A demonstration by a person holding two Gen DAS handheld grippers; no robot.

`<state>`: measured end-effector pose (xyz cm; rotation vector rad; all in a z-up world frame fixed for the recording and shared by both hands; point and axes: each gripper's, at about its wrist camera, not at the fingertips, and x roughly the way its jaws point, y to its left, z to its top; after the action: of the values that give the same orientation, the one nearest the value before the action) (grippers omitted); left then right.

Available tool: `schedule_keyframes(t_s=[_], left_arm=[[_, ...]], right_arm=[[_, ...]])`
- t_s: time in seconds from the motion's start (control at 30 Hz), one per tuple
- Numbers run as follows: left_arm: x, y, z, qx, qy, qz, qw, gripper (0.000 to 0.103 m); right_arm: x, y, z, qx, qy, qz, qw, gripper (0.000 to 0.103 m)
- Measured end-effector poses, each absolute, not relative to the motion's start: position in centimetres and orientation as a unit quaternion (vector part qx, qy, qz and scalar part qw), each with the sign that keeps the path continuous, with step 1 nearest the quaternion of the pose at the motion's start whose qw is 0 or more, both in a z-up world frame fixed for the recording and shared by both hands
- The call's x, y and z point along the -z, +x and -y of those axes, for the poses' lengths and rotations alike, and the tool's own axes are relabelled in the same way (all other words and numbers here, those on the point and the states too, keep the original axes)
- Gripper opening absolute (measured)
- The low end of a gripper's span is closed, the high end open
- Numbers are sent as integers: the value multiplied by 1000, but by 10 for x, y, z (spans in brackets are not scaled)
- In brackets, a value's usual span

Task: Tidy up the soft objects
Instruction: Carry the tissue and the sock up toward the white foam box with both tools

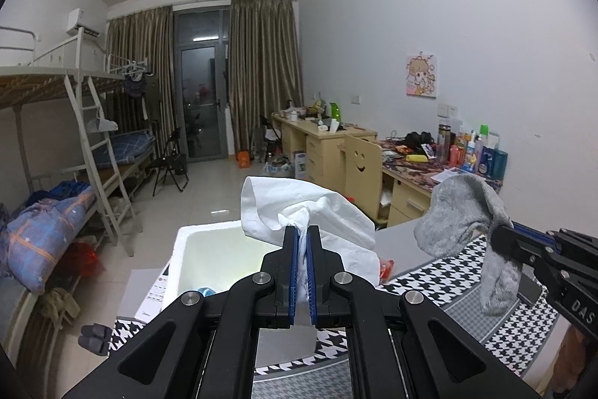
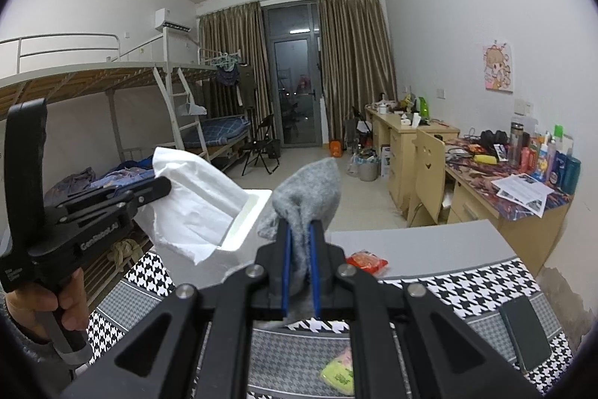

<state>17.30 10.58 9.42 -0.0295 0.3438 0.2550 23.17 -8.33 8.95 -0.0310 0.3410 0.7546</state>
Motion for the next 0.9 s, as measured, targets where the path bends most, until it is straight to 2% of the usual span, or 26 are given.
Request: schedule_keyframes(t_s=[0.9], left_arm=[[-92,198,-157,-203,-24,-180,962,5]], right_arm=[[-96,256,29,-409,-33,-170,896,12]])
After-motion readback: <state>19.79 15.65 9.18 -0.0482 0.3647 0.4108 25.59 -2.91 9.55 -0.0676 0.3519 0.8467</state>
